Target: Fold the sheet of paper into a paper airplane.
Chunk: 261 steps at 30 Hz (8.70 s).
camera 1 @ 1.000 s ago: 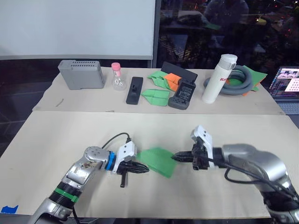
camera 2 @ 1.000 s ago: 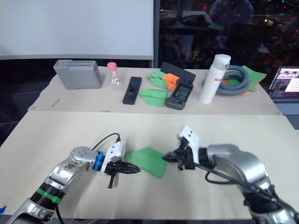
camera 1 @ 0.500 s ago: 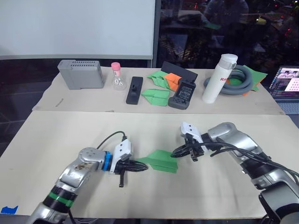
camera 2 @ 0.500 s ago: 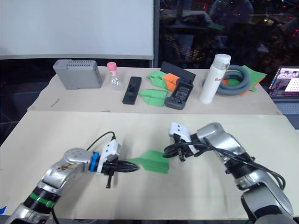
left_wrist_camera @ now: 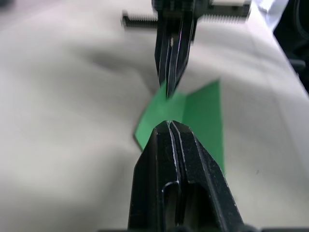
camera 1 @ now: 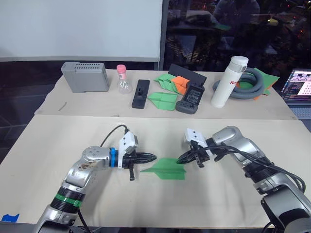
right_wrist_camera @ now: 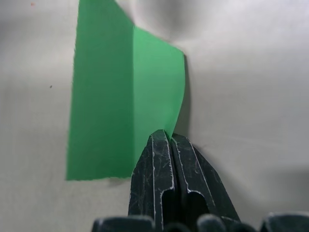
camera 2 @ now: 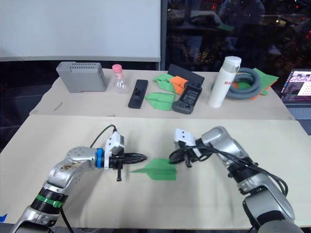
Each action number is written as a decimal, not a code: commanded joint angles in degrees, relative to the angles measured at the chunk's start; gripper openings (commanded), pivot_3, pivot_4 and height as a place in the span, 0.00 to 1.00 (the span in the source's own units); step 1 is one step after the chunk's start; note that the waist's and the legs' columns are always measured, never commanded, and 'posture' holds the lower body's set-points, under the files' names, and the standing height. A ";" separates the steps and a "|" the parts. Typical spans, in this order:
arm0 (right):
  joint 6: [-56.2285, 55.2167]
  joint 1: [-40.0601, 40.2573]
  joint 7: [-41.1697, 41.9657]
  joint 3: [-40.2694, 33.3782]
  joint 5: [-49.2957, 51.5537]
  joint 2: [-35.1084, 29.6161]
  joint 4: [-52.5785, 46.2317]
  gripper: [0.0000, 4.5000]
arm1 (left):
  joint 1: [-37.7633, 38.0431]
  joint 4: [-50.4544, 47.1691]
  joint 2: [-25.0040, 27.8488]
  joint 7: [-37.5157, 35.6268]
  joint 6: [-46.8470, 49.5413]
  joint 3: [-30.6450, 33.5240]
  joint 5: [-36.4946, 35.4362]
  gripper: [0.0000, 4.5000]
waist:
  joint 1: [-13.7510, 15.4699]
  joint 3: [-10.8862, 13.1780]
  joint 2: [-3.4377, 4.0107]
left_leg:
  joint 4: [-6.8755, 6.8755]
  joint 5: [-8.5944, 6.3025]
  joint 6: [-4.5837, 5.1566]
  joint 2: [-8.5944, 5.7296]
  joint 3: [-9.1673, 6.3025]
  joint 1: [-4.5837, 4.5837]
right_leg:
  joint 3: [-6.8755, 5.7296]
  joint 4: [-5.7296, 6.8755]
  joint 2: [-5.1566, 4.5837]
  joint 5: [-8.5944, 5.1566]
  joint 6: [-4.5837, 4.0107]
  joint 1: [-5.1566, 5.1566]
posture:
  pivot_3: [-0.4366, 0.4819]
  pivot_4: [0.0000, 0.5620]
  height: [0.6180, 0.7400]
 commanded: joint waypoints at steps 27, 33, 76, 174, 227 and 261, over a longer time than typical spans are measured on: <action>13.16 13.06 -9.89 -21.91 12.79 -0.28 -19.79 0.57 | 7.37 -1.78 -0.05 1.04 -1.41 -3.92 3.56 0.00 | 0.29 -0.03 0.04 | -0.06 -0.28 0.43 0.06 -0.04 0.09 | 0.10 -0.02 -0.13 0.00 -0.01 0.04 | 0.48 0.27 1.00; 14.04 19.14 -15.57 -24.00 14.34 1.42 -20.98 0.57 | 6.76 -2.15 0.69 0.18 -0.46 -3.81 3.02 0.00 | 0.02 -0.04 0.04 | -0.16 -0.28 0.43 0.08 -0.04 0.13 | 0.13 -0.01 -0.15 0.01 -0.01 0.03 | 0.48 0.27 1.00; -61.54 28.63 -13.52 -14.88 -5.85 -1.24 -9.44 0.01 | 6.20 -2.73 5.29 -1.79 0.57 -2.19 2.14 0.00 | -0.25 -0.04 0.06 | -0.14 -0.07 0.10 0.05 0.01 0.27 | 0.08 0.00 0.01 0.00 0.00 0.19 | 0.48 0.27 1.00; -17.90 45.02 -35.82 -14.57 -1.90 5.00 -22.54 0.00 | 1.53 6.20 -1.31 3.57 -0.84 -7.09 8.36 0.00 | 0.31 -0.25 -0.15 | -0.71 -0.35 0.53 0.12 -0.17 1.38 | -0.06 -0.51 -0.51 -0.11 -0.16 1.11 | 0.48 0.27 1.00; -12.04 42.54 -29.12 -8.08 0.25 3.50 -25.07 0.00 | 5.51 1.18 6.37 7.07 3.54 7.74 1.35 0.00 | -0.30 -0.43 0.01 | -0.96 -0.49 0.68 0.12 -0.34 1.35 | -0.05 -1.15 -0.97 -0.01 -0.06 1.19 | 0.48 0.27 1.00; -11.74 41.98 -31.10 -7.79 -0.02 3.45 -24.85 0.00 | 11.81 -2.07 13.04 -5.78 -3.56 -2.02 3.70 0.00 | -0.14 -0.54 0.00 | -1.51 -0.39 0.53 0.12 -0.28 1.61 | 0.00 -1.22 -1.02 -0.06 -0.23 1.19 | 0.48 0.27 1.00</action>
